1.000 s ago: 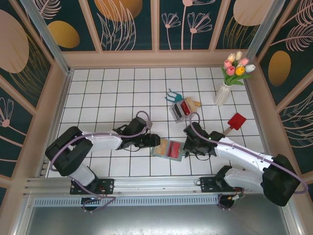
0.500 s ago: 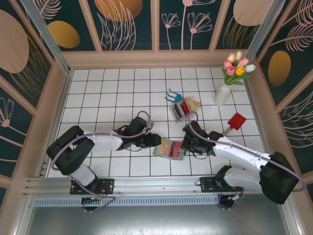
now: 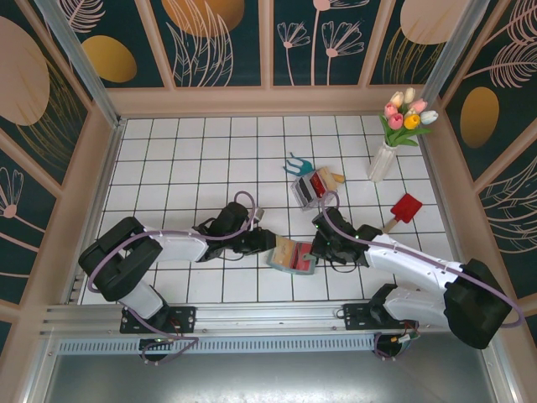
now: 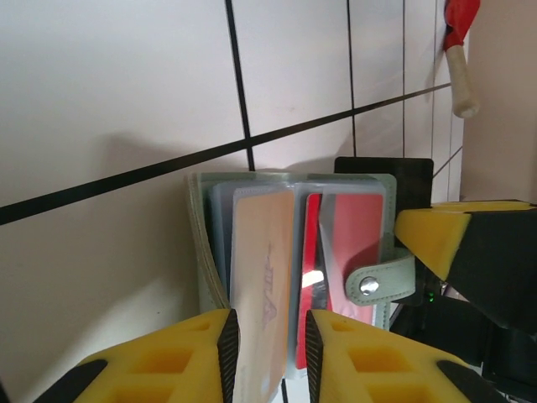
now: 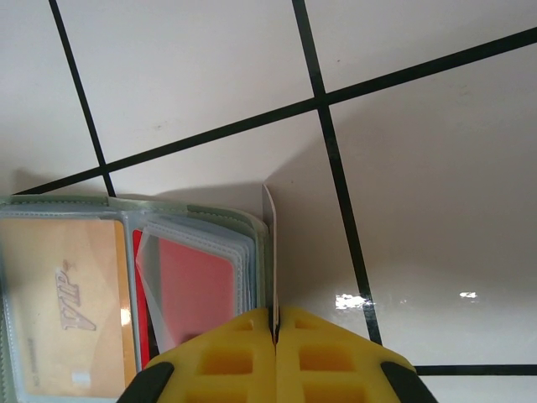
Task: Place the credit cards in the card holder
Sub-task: Move the card holder to the bottom-center of the table.
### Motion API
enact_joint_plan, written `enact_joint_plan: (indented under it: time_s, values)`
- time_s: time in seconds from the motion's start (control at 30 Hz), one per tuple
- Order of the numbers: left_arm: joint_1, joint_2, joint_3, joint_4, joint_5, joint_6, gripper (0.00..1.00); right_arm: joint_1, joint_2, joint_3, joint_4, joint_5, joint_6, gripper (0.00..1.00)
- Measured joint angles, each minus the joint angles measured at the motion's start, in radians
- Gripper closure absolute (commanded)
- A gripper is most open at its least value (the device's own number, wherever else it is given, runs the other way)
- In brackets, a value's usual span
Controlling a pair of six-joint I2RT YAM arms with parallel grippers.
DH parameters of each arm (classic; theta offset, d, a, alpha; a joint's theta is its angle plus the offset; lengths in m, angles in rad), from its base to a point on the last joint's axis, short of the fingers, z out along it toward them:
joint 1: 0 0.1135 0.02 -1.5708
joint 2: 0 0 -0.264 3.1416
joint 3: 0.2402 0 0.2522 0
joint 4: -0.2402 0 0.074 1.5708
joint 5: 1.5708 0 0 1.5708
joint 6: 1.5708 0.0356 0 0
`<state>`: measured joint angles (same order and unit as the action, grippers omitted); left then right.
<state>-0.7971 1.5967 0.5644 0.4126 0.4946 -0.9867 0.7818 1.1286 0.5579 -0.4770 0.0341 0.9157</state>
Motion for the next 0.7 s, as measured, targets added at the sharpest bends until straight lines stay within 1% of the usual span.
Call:
enact_joint_plan:
  time_s: [0.07,0.1,0.13,0.2,0.33,0.43,0.53,0.6,0.7]
  values:
    - [0.000,-0.001,0.000,0.002,0.000,-0.002,0.68,0.000,0.001,0.000,0.002,0.000,0.000,1.00]
    - [0.000,-0.001,0.000,0.002,-0.001,-0.003,0.66,0.000,0.001,0.000,0.002,0.000,0.000,1.00]
    - [0.000,-0.002,0.000,0.002,-0.001,-0.005,0.61,0.000,0.001,0.000,0.002,0.000,0.000,1.00]
    - [0.000,-0.003,0.000,-0.001,-0.006,-0.005,0.66,0.000,0.001,0.000,0.003,0.000,0.000,1.00]
    - [-0.001,-0.005,0.000,-0.024,-0.024,-0.002,0.66,0.000,0.001,0.000,0.003,0.000,0.000,1.00]
    - [-0.001,-0.005,0.000,-0.043,-0.042,0.000,0.73,0.000,0.001,0.000,0.003,0.000,0.000,1.00]
    - [-0.001,-0.006,-0.004,-0.059,-0.062,0.001,0.88,0.000,0.001,0.000,0.004,0.000,0.000,1.00]
    - [-0.001,-0.006,-0.005,-0.067,-0.074,0.002,0.95,0.000,0.001,0.000,0.004,0.000,0.000,1.00]
    - [-0.002,-0.006,-0.006,-0.087,-0.092,0.005,1.00,0.000,0.001,0.000,0.004,0.000,0.000,1.00]
